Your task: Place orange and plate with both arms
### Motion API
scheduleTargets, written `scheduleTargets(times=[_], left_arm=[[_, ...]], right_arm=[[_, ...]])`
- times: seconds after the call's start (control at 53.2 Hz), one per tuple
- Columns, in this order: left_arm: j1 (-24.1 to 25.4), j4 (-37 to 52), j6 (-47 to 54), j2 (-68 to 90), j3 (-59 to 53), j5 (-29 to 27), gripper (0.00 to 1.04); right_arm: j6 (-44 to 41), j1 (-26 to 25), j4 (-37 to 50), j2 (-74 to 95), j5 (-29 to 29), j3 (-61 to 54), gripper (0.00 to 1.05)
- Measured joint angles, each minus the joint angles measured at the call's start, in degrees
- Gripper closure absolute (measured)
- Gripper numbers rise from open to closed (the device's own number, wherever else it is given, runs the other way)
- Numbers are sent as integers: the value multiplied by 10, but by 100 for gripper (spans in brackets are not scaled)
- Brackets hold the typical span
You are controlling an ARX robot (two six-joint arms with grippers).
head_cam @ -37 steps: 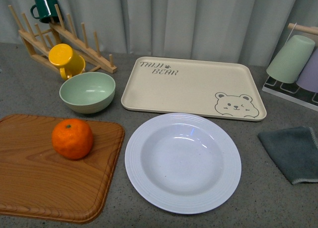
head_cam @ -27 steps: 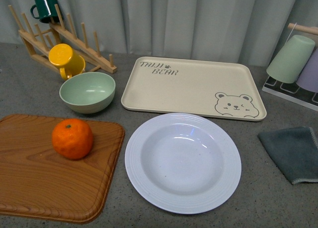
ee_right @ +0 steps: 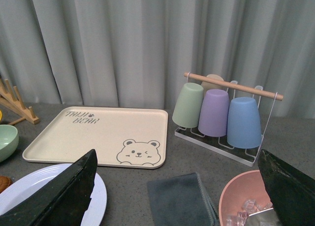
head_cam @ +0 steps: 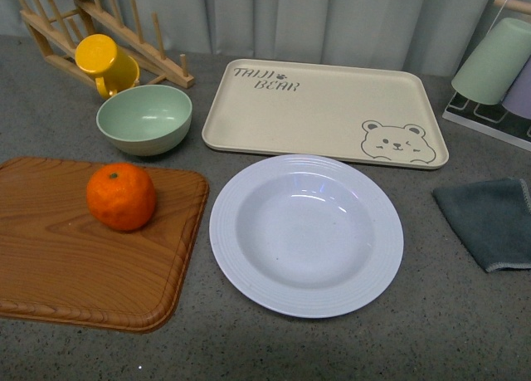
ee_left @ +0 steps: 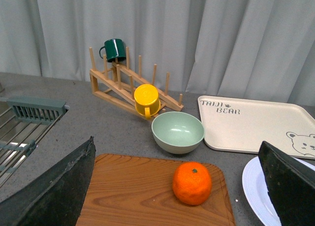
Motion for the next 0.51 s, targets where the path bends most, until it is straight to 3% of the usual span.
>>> scheduleTargets(times=[0.507], left_arm=[[0, 0, 0, 0, 0, 0, 6]], right_arm=[[0, 0, 0, 0, 0, 0, 9]])
